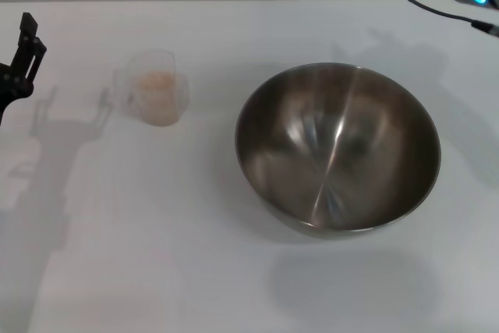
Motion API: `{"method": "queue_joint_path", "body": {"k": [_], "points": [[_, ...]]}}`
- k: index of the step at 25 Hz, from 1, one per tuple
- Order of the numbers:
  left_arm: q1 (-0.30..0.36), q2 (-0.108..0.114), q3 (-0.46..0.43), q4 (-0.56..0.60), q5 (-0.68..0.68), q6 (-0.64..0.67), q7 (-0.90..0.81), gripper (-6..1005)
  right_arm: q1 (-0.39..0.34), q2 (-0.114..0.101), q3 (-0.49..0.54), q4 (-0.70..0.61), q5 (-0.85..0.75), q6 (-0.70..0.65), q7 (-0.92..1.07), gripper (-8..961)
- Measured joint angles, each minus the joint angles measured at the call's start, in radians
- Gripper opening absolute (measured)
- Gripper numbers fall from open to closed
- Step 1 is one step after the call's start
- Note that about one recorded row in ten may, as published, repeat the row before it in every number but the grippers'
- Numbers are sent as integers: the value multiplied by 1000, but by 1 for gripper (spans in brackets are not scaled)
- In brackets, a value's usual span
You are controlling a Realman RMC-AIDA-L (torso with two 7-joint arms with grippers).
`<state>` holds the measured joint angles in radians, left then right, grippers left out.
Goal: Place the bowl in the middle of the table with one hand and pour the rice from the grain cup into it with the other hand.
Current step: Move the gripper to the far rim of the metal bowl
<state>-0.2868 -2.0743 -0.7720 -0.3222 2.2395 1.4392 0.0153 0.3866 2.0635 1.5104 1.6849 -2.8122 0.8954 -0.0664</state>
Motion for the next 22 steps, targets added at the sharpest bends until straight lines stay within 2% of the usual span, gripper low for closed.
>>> {"method": "queue_joint_path", "body": {"k": [2,7,12,22], "points": [[0,0,-1,2,0,0,0,831,44,14,42,29,10,154,-53,755],[0,0,-29,11,0,0,0,831,145,8,106,46,51,444,-104,755],[1,0,-36,11,0,0,-9,831,212,6,168,7,52,626,-163,755],[0,0,-38,3,0,4,-6,830,208,4,220,-85,22,664,-224,755]]}}
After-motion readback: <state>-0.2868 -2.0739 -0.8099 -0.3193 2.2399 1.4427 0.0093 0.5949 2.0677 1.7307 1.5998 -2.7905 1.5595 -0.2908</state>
